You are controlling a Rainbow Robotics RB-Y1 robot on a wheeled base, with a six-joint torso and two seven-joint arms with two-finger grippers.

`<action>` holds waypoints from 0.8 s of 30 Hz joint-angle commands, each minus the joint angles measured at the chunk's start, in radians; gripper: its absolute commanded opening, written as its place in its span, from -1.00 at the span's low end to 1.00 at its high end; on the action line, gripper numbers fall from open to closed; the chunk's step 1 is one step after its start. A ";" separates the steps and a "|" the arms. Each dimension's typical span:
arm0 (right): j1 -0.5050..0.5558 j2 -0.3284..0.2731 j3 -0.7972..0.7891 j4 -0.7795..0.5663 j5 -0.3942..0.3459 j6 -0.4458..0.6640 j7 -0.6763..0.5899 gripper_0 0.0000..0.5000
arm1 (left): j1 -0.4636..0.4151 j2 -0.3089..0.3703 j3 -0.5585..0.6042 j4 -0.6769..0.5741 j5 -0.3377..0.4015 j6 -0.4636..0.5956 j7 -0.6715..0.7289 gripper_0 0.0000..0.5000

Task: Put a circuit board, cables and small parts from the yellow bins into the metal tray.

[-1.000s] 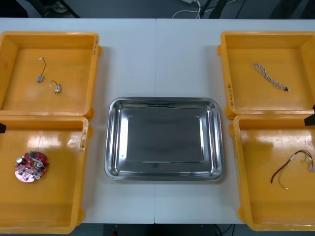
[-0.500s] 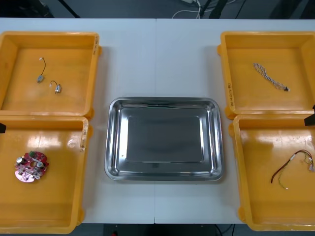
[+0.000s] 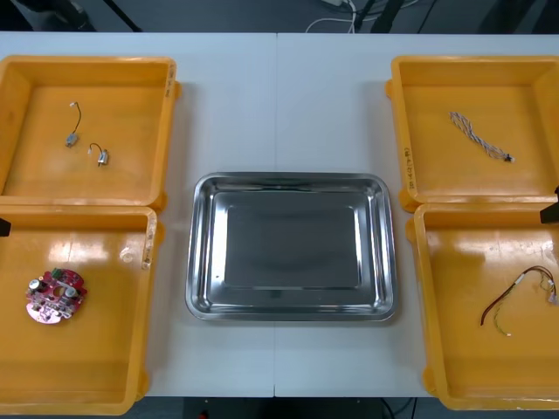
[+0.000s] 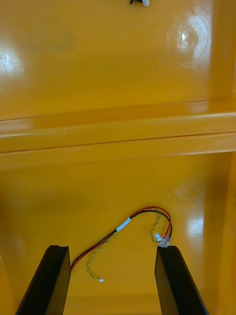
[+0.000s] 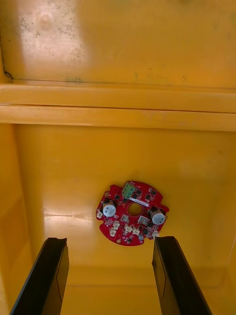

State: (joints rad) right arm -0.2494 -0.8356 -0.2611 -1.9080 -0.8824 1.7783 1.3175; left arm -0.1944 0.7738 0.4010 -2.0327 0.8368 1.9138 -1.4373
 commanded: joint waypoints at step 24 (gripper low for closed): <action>-0.021 -0.002 0.006 -0.013 -0.003 0.001 -0.021 1.00 | -0.033 0.004 -0.008 -0.026 0.007 0.006 0.101 1.00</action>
State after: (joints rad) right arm -0.2494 -0.8356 -0.2611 -1.9080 -0.8824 1.7783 1.3175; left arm -0.1944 0.7738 0.4010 -2.0327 0.8368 1.9138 -1.4373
